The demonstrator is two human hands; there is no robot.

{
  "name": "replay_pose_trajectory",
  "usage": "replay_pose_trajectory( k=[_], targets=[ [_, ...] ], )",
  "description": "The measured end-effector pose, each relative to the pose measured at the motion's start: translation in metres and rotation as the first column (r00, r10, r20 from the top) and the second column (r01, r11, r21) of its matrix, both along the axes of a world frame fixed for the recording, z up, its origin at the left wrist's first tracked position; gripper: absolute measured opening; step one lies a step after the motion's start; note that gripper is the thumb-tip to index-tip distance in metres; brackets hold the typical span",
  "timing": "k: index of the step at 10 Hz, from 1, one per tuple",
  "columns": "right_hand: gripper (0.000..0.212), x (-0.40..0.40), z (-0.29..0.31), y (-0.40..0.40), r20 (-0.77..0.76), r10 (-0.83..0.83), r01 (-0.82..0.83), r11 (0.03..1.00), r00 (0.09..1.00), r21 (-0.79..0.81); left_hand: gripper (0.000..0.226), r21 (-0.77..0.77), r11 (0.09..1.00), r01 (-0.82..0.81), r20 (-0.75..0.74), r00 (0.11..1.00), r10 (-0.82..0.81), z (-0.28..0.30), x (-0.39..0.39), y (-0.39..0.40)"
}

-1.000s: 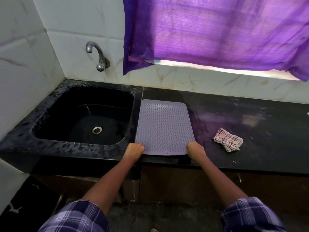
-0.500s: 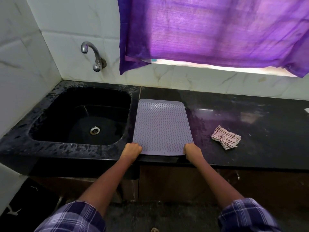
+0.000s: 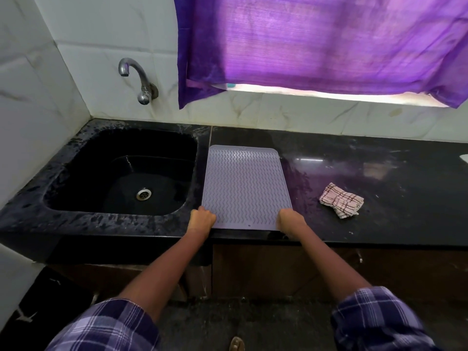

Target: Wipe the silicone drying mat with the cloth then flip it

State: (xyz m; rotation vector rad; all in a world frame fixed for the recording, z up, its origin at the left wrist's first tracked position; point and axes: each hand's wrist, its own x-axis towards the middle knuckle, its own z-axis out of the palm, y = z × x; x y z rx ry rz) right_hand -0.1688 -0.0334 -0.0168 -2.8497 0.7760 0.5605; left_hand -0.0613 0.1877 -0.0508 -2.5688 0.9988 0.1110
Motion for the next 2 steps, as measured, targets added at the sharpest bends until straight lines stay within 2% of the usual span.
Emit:
replay_pose_trajectory(
  k=[1, 2],
  targets=[
    [0.025, 0.003, 0.009, 0.003, 0.108, -0.055, 0.055, 0.998, 0.993, -0.001, 0.034, -0.042, 0.994, 0.099, 0.040, 0.994, -0.097, -0.007, -0.014, 0.002],
    [0.034, 0.003, 0.002, 0.017, 0.282, -0.056, 0.052, 0.998, 0.958, 0.019, 0.037, -0.051, 0.980, 0.194, 0.017, 0.981, -0.193, -0.015, -0.030, -0.005]
  ],
)
